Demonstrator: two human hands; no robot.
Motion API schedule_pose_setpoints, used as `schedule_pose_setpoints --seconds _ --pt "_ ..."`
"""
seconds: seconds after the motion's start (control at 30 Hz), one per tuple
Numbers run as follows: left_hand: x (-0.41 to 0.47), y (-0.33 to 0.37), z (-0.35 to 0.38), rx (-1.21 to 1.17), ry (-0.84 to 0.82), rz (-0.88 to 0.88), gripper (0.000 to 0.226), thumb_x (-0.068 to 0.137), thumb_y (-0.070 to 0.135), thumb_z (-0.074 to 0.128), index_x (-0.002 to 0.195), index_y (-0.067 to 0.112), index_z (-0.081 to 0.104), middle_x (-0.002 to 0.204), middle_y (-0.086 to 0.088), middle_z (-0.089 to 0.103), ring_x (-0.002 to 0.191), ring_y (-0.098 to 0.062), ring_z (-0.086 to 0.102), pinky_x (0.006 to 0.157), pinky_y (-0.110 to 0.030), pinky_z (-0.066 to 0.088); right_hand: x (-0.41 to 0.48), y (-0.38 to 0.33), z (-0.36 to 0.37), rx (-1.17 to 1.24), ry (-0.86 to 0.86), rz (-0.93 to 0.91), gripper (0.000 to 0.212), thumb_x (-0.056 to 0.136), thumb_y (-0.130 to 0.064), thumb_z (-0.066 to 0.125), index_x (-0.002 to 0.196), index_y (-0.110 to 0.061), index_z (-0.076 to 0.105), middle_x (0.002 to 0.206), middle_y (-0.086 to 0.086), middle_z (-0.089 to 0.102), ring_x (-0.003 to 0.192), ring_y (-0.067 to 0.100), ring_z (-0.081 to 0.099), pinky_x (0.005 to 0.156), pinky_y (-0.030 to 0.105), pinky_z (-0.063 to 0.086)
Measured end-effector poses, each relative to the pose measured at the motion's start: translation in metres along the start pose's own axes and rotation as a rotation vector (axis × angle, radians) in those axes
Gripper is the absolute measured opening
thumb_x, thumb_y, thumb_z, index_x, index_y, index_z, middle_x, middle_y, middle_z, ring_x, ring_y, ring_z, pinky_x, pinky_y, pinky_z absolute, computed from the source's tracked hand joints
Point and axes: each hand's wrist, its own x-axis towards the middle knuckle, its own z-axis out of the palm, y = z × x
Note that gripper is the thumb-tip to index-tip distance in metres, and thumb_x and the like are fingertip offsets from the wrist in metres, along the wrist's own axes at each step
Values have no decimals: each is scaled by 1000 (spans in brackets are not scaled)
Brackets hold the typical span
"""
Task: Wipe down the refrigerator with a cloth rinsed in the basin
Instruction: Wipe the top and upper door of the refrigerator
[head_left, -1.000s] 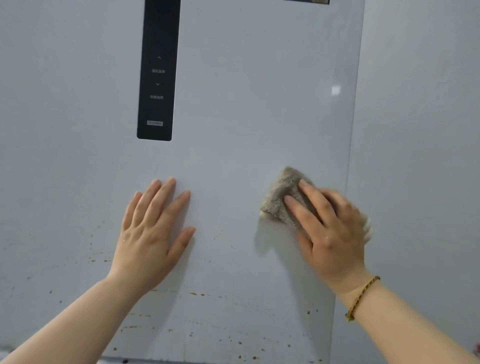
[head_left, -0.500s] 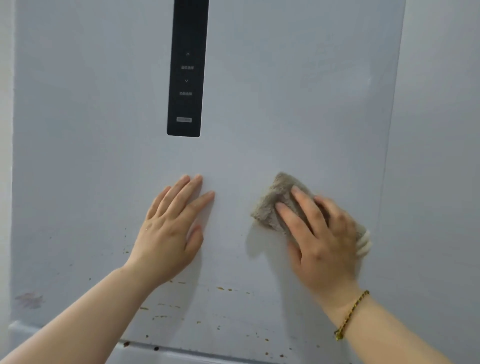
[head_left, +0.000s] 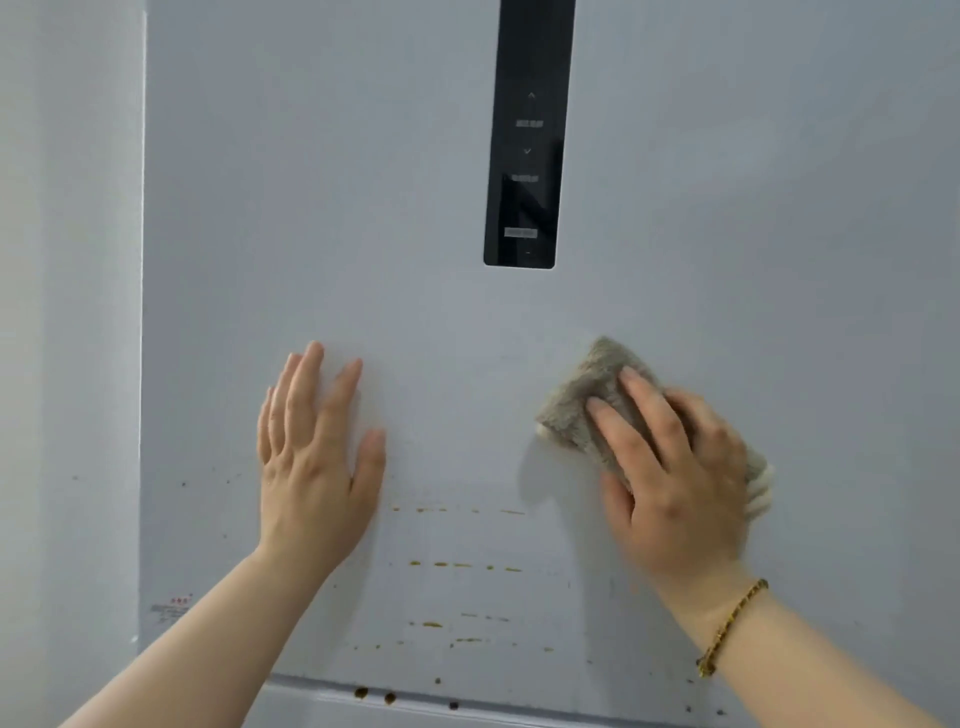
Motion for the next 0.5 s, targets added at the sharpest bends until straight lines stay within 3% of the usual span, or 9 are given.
schedule_pose_setpoints --seconds 0.03,0.1,0.2,0.27,0.37,0.43,0.5 --pt "1 -11 -5 -15 -6 -53 51 85 31 33 132 10 35 142 -27 32 129 -27 15 109 -19 -2 -7 -15 2 8 -4 35 33 83 -19 41 116 -22 49 127 2 43 105 29 42 84 42 34" --pt "3 -29 -11 -21 -39 -86 56 85 32 32 133 3 40 141 -28 32 129 -26 13 108 -13 -8 -24 -37 3 25 -59 -98 28 89 -21 36 114 -23 49 126 1 44 104 28 43 84 41 34" --pt "5 -45 -19 -47 -101 -12 54 85 30 33 131 4 44 139 -26 37 129 -25 16 109 -24 1 -25 -41 0 50 -151 -454 27 88 -16 37 111 -24 50 124 -1 45 102 25 45 85 38 35" --pt "6 -56 -24 -99 -114 33 50 85 29 35 131 10 41 138 -22 39 128 -25 20 106 -29 8 -5 -34 2 33 -121 -478 27 87 -14 40 110 -23 51 123 0 46 100 25 46 82 38 36" --pt "8 -70 -31 -155 -77 23 48 85 29 35 131 16 36 139 -15 35 130 -25 19 106 -23 8 37 -23 11 -46 -11 -119 32 81 -14 44 112 -19 49 123 3 44 100 27 41 80 38 32" --pt "11 -78 -36 -185 -34 -70 55 84 32 33 135 12 39 141 -7 27 132 -21 14 107 -10 0 59 -34 20 -74 65 164 39 74 -13 43 113 -16 48 125 8 47 100 29 36 79 37 29" --pt "14 -81 -42 -229 -18 -203 61 83 35 35 138 9 36 145 -2 20 136 -12 9 106 -5 -3 67 -57 28 -101 95 272 43 72 -14 43 114 -16 47 125 13 51 101 29 35 79 37 27"
